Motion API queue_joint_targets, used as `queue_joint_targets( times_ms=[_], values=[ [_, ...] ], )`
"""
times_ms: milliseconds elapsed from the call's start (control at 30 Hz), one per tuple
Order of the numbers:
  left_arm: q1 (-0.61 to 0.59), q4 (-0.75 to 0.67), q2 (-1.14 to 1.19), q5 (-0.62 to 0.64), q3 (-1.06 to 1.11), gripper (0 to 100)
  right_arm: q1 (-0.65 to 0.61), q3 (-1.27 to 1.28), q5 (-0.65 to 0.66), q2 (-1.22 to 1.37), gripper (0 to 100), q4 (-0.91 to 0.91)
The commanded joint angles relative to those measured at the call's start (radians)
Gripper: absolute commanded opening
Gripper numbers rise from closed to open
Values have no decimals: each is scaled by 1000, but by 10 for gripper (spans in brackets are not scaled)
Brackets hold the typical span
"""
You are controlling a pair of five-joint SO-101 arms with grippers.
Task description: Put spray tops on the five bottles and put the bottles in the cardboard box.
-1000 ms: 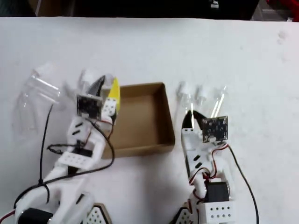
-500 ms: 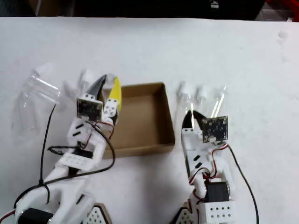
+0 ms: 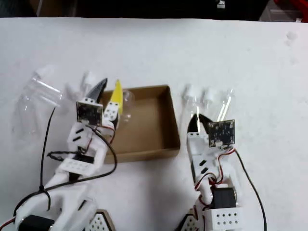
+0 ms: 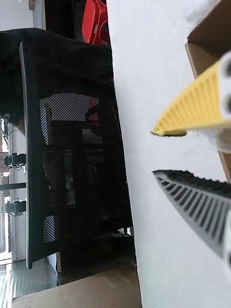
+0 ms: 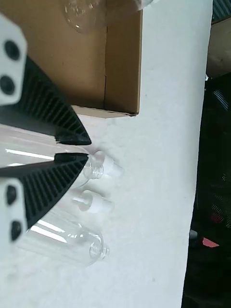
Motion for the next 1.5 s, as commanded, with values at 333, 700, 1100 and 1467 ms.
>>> queue_joint_targets(
  times_ms=[333,700,1100,1467],
  values=[
    [-31,14,-145,0,38,128,-4,9,-8,2,19,4],
    [12,1022,-545,195,-261,129,-4,9,-8,2,19,4],
    [61,1019,-203,184,-381,263,-4,9,-8,2,19,4],
    [12,1010,-5,235,-512,248,-4,9,-8,2,19,4]
  ],
)
